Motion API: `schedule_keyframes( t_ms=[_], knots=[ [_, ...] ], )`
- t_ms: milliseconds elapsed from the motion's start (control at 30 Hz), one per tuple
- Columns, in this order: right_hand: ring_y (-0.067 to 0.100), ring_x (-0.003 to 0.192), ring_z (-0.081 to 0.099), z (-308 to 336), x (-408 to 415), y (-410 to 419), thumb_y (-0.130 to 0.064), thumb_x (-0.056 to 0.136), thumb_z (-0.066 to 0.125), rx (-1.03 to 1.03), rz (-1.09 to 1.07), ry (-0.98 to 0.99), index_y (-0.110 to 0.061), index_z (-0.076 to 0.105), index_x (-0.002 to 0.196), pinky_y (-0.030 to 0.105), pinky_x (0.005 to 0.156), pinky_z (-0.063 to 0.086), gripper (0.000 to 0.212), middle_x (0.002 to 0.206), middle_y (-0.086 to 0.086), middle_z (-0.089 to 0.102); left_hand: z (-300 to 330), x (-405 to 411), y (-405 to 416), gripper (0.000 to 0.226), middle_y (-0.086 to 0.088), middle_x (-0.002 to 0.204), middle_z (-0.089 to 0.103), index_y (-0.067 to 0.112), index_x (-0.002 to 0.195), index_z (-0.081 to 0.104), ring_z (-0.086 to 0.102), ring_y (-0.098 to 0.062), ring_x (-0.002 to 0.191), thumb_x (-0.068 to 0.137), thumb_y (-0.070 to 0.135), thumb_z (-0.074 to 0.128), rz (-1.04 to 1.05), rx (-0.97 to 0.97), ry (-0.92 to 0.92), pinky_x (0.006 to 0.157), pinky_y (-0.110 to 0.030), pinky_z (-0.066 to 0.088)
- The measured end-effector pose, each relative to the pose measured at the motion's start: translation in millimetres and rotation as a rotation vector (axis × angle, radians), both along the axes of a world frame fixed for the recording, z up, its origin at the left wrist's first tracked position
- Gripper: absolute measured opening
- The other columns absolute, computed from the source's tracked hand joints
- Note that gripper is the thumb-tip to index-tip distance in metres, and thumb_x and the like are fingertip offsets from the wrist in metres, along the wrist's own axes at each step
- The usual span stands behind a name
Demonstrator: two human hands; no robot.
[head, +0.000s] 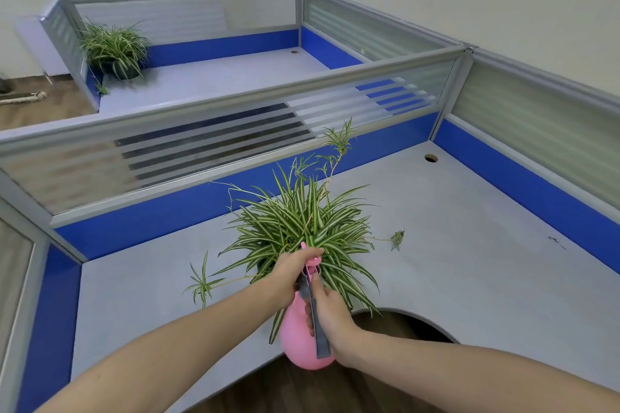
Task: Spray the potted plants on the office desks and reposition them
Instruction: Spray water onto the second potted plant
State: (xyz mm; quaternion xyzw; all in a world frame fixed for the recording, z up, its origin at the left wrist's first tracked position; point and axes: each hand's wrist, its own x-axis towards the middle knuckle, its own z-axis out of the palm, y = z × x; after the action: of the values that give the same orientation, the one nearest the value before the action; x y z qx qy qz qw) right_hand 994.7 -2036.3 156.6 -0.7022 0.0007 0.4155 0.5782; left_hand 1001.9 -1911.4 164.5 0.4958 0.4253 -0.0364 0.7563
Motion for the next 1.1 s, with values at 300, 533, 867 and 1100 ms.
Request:
schedule_keyframes(
  t_ms=[300, 533, 867, 1100],
  knots=[
    [0.011, 0.042, 0.048, 0.5, -3.1, -0.7, -0.053, 0.105, 0.038, 0.013, -0.024, 0.001, -0.010, 0.060, 0.087, 0.028, 0.049, 0.040, 0.052, 0.055, -0.002, 0.051, 3.0, 1.2, 0.2, 0.055, -0.012, 0.080, 0.063, -0.002, 0.112, 0.064, 0.059, -0.025, 0.072, 0.069, 0.028, 0.084, -0.015, -0.019, 0.004, 0.076, -0.036, 0.050],
    [0.011, 0.043, 0.049, -1.7, -4.4, -0.6, -0.056, 0.104, 0.037, -0.018, -0.016, -0.031, -0.010, 0.064, 0.094, 0.028, 0.051, 0.041, 0.055, 0.055, -0.003, 0.052, 2.1, 0.0, -1.0, 0.057, -0.013, 0.079, 0.063, -0.001, 0.106, 0.064, 0.058, -0.026, 0.074, 0.063, 0.031, 0.084, -0.018, -0.024, 0.000, 0.076, -0.037, 0.050],
    [0.011, 0.045, 0.047, -3.5, -3.2, -0.2, -0.057, 0.104, 0.037, -0.021, 0.016, -0.037, -0.013, 0.061, 0.087, 0.028, 0.050, 0.041, 0.053, 0.055, -0.004, 0.051, -0.5, -2.9, -2.9, 0.077, -0.011, 0.071, 0.062, -0.005, 0.123, 0.060, 0.059, -0.026, 0.067, 0.059, 0.030, 0.084, 0.071, -0.043, -0.008, 0.070, -0.036, 0.050],
    [0.011, 0.042, 0.045, 1.0, -4.3, 2.3, -0.053, 0.106, 0.037, 0.001, 0.008, -0.030, -0.013, 0.059, 0.085, 0.026, 0.047, 0.039, 0.050, 0.054, -0.004, 0.049, -0.7, -2.5, -2.4, 0.082, -0.012, 0.076, 0.063, -0.004, 0.121, 0.060, 0.061, -0.027, 0.070, 0.053, 0.033, 0.084, 0.073, -0.048, -0.014, 0.072, -0.037, 0.052]
  ],
)
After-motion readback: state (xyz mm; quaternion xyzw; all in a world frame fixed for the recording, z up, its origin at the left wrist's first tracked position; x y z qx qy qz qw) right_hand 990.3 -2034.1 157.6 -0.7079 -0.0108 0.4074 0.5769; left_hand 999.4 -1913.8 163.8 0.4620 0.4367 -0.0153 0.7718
